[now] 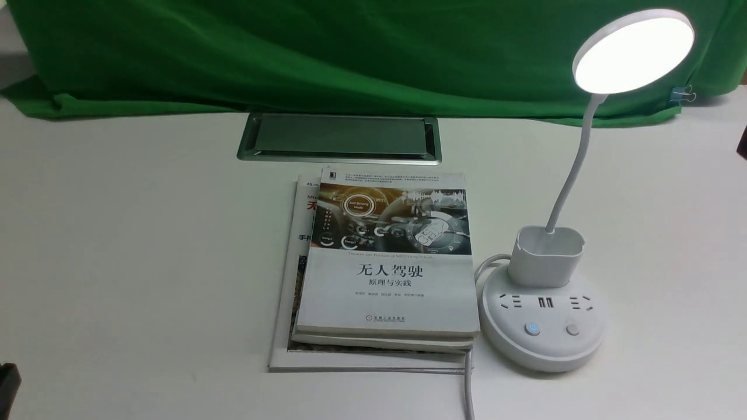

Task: Turn off the desk lamp on the white desktop by hand.
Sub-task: 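Press the power button on the lamp base to turn the lamp off with the right gripper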

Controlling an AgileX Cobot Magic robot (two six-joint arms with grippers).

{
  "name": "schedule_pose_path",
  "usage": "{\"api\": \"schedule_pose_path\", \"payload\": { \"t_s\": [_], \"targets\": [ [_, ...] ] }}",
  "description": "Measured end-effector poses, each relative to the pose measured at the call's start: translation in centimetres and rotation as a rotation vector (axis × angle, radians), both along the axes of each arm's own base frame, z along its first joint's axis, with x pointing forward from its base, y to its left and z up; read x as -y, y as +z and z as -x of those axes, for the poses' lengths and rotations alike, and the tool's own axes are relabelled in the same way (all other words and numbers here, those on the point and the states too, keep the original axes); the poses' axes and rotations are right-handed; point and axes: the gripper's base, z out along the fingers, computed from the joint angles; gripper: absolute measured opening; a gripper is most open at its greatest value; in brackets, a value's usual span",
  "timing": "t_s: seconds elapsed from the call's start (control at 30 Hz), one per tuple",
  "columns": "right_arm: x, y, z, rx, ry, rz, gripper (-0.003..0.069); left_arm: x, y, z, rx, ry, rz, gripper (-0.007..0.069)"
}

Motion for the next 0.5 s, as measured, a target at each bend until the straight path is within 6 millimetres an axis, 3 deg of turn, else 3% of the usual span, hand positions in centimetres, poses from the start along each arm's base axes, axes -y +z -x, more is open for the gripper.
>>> {"api": "schedule_pose_path", "payload": {
  "t_s": [0.07,0.3,0.5],
  "targets": [
    [-0.1,-0.7,-0.1,-0.067,0.008,0.025,0.0048,0.0,0.0,0.0,0.000,0.000,0.000,0.0020],
    [-2.2,-8.5,-4.8,-0.699,0.083,0.277,0.0059,0.0,0.0,0.0,0.000,0.000,0.000,0.0020],
    [-3.8,-13.8,-9.1,-0.923,0.139,0.397,0.0036,0.0,0.0,0.0,0.000,0.000,0.000,0.0020]
  ]
}}
